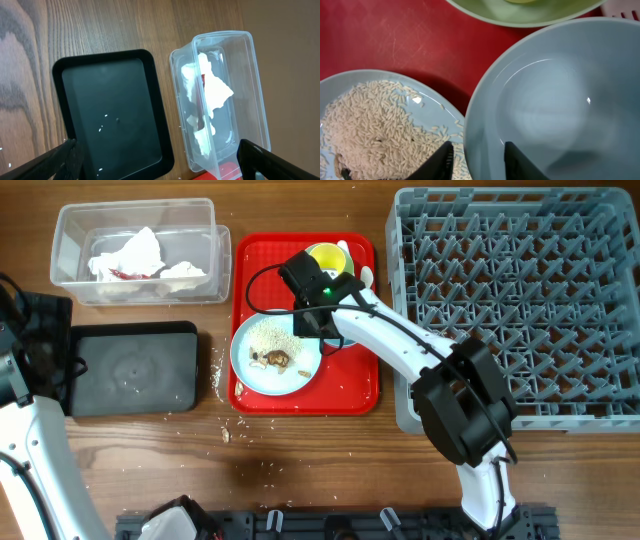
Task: Sort waste into correct bins and load items into the dishwasher rack
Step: 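Reach the right gripper to the light-blue bowl and grasp its rim, then carry the light-blue bowl with the right gripper and place it upside down in the rack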
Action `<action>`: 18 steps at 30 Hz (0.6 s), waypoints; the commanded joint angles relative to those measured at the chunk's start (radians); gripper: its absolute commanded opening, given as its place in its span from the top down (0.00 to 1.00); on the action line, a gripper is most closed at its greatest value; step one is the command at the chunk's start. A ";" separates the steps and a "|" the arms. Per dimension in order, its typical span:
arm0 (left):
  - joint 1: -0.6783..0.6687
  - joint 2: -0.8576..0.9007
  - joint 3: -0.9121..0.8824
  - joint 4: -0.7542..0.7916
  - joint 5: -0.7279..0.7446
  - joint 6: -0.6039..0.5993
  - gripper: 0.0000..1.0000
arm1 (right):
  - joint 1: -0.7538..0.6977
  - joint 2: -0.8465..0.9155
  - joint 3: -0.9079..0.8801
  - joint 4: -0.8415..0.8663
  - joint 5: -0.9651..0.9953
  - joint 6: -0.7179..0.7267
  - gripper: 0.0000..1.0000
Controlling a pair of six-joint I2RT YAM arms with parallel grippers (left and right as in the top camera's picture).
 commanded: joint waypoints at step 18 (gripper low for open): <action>0.006 -0.004 -0.004 0.002 -0.002 0.020 0.00 | -0.023 -0.212 0.013 -0.060 -0.155 -0.006 0.96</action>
